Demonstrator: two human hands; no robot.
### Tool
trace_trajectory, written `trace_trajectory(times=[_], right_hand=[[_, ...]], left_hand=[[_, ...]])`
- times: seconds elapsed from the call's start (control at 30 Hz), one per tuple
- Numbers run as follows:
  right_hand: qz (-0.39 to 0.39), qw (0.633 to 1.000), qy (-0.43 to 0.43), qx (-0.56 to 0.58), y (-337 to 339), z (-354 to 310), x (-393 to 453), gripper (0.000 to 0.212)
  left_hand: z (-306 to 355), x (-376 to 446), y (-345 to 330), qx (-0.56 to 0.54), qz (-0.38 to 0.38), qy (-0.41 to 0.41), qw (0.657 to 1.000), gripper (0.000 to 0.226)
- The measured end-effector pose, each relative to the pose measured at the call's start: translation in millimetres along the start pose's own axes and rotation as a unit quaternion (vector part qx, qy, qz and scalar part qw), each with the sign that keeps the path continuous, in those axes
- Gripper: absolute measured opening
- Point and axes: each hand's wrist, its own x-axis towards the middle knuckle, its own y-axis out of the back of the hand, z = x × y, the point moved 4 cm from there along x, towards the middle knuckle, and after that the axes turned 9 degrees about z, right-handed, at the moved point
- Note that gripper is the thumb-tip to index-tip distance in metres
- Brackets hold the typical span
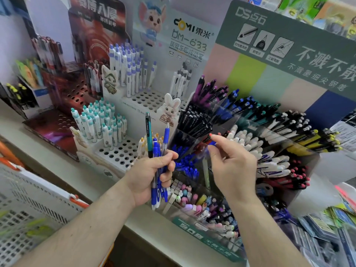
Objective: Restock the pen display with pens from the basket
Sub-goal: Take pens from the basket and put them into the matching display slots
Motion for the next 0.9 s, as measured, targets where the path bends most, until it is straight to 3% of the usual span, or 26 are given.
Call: trace_trajectory(times=[0.2, 0.33, 0.43, 0.53, 0.6, 0.67, 0.77, 0.9], right_hand=[[-0.107, 0.988, 0.062, -0.094, -31, -2, -9, 0.021], [-0.310, 0.931, -0.031, -0.192, -49, 6, -11, 0.030], [-0.376, 0.898, -0.078, -0.215, -50, 3, -5, 0.038], [-0.314, 0.930, -0.098, -0.164, -42, -7, 3, 0.034], [-0.243, 0.953, -0.174, -0.039, -34, -13, 5, 0.021], [-0.264, 0.926, -0.260, 0.075, -35, -23, 0, 0.028], [-0.324, 0.886, -0.308, 0.128, -45, -29, -14, 0.034], [-0.259, 0.880, -0.359, 0.174, -44, -26, -16, 0.028]], left_hand=[[-4, -4, -2, 0.020, -0.004, 0.008, 1.000, 0.018], [-5, -6, -3, 0.032, -0.009, 0.006, 0.999, 0.022], [-6, -8, -5, 0.043, -0.015, 0.001, 0.999, 0.025], [-6, -8, -5, 0.063, -0.021, -0.003, 0.998, 0.027], [-7, -8, -6, 0.072, -0.025, -0.003, 0.997, 0.025], [-8, -8, -8, 0.066, -0.040, -0.002, 0.997, 0.020], [-11, -9, -13, 0.075, -0.064, 0.001, 0.995, 0.029], [-15, -11, -17, 0.066, -0.035, 0.004, 0.997, 0.034]])
